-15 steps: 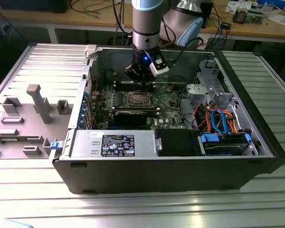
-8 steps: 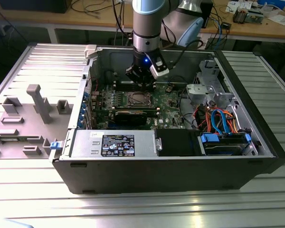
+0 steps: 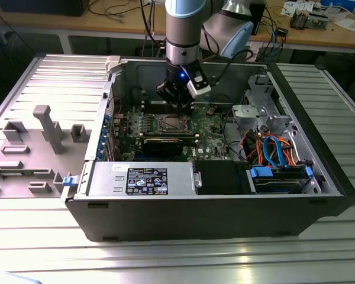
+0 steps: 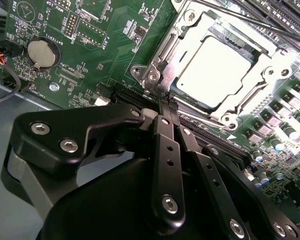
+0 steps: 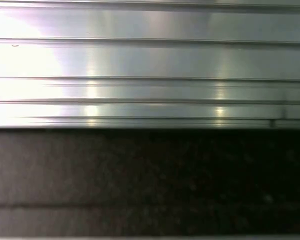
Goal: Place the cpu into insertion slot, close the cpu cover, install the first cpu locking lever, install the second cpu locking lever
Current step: 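Install the first cpu locking lever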
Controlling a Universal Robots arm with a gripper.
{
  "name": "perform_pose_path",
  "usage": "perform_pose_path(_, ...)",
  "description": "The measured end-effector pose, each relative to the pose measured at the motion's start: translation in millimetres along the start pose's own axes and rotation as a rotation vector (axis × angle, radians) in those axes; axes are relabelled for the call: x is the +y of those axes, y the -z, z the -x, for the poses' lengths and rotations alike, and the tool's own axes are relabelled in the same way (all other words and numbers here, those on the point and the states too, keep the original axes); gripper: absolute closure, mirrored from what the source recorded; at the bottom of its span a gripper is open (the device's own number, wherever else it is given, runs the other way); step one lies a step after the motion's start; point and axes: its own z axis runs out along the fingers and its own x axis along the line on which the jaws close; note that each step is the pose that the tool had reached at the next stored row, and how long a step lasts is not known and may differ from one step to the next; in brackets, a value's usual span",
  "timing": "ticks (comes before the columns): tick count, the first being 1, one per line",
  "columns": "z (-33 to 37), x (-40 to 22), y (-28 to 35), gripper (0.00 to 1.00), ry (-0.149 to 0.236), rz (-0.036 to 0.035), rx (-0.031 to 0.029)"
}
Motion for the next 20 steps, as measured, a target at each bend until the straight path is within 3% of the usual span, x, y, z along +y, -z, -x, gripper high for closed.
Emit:
perform_pose_path(6, 0.0, 0.0, -0.2, 0.89, 0.0, -0.0004, 0.0001)
perform_pose_path(11, -0.1, -0.1, -1.7, 0.89, 0.0, -0.0048, 0.0002)
perform_pose_path(13, -0.1, -0.1, -2.0, 0.89, 0.0, -0.0091, 0.0)
perform_pose_path(16, -0.1, -0.1, -1.9, 0.89, 0.0, -0.0099, 0.0)
perform_pose_path(20, 0.0, -0.3, -2.7, 0.89, -0.001, -0.0202, 0.0)
